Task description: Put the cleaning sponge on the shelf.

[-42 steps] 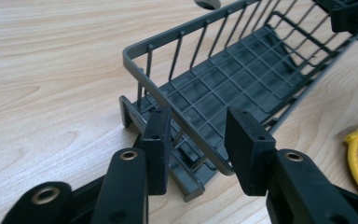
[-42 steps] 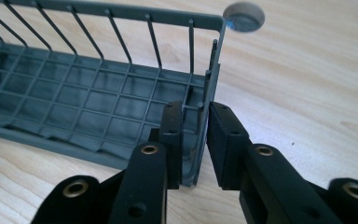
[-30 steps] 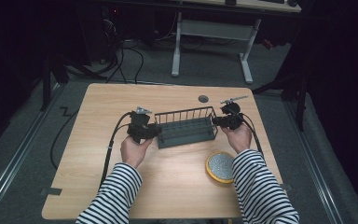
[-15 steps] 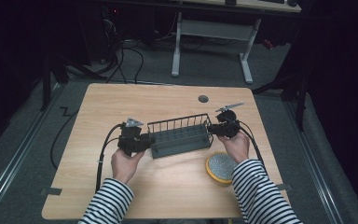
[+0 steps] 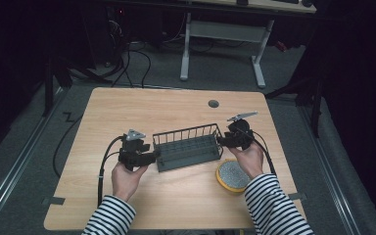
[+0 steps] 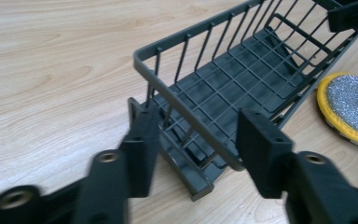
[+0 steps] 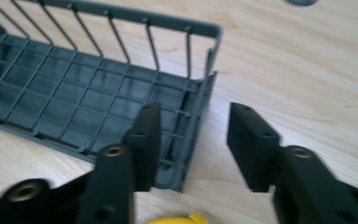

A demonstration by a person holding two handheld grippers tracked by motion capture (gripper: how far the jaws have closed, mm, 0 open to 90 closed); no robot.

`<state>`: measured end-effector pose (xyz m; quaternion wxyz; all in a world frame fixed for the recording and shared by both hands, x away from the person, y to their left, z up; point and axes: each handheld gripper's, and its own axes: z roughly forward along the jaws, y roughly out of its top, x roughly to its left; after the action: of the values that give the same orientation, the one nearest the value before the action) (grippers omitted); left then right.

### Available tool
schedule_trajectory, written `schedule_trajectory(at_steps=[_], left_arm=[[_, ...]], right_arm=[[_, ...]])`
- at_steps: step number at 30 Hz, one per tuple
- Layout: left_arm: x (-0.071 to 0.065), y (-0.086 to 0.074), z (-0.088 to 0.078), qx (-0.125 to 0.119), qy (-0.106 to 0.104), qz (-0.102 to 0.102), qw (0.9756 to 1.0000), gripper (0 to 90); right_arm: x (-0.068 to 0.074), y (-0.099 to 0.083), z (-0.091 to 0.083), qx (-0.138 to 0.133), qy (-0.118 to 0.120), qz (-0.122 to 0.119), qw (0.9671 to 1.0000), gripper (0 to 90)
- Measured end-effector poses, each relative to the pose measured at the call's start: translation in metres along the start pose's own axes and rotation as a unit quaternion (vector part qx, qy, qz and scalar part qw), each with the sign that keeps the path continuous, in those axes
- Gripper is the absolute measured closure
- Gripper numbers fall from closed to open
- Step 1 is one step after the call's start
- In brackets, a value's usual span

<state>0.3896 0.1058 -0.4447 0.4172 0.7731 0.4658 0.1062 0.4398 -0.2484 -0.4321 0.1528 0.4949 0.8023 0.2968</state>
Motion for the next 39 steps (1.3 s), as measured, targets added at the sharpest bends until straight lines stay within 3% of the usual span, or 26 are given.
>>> schedule_trajectory(at_steps=[5, 7, 13, 21, 29, 31, 32, 39], left_arm=[[0.005, -0.004, -0.005, -0.01, -0.006, -0.012, 0.9999, 35.9], [0.007, -0.007, -0.008, -0.017, -0.008, -0.013, 0.9997, 34.2], [0.015, -0.02, -0.018, -0.03, -0.014, -0.017, 0.9993, 32.0], [0.026, -0.042, -0.021, -0.023, 0.023, -0.008, 0.9994, 31.8], [0.043, -0.073, -0.013, 0.008, 0.063, -0.015, 0.9979, 29.5], [0.044, -0.076, -0.012, 0.011, 0.069, -0.012, 0.9975, 29.3], [0.044, -0.082, -0.01, 0.022, 0.088, 0.003, 0.9959, 29.3], [0.047, -0.095, -0.004, 0.027, 0.1, 0.007, 0.9946, 28.0]], right_arm=[[-0.007, -0.003, -0.01, -0.017, -0.003, 0.017, 0.9997, 45.7], [-0.015, -0.01, -0.021, -0.041, 0.009, 0.034, 0.9985, 44.8], [-0.026, -0.026, -0.043, -0.065, 0.004, 0.054, 0.9965, 44.9], [-0.037, -0.047, -0.06, -0.074, -0.006, 0.069, 0.9948, 45.0], [-0.044, -0.084, -0.064, -0.064, -0.003, 0.091, 0.9938, 44.1], [-0.044, -0.088, -0.063, -0.061, -0.003, 0.093, 0.9938, 43.7], [-0.045, -0.098, -0.062, -0.061, -0.003, 0.096, 0.9935, 43.6], [-0.047, -0.126, -0.057, -0.053, 0.004, 0.127, 0.9905, 43.0]])
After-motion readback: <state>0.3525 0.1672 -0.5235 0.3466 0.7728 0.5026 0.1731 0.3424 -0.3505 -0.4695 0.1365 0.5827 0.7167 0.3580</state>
